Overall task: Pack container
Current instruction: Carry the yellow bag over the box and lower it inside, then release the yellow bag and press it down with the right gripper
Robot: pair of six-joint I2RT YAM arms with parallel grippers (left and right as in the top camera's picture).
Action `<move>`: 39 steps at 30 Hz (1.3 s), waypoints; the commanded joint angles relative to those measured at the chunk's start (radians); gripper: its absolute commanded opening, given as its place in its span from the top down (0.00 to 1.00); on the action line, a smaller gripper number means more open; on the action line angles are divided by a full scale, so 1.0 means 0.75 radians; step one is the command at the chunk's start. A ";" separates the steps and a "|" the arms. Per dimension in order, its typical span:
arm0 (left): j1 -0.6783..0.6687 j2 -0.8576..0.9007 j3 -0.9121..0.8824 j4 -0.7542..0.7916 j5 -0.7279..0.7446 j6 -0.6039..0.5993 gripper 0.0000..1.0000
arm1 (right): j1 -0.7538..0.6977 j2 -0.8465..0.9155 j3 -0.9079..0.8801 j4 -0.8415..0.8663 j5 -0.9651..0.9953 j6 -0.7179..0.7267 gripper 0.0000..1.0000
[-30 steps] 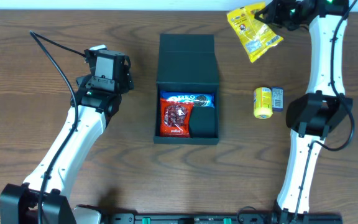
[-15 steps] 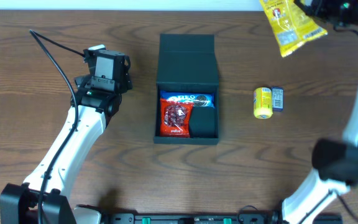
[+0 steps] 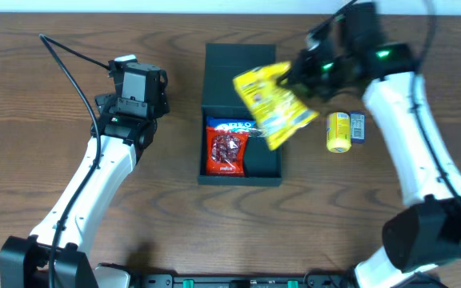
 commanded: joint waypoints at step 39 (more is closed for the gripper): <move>0.007 -0.015 0.013 -0.010 0.013 0.019 0.04 | 0.528 -0.001 -0.369 0.326 0.719 1.128 0.99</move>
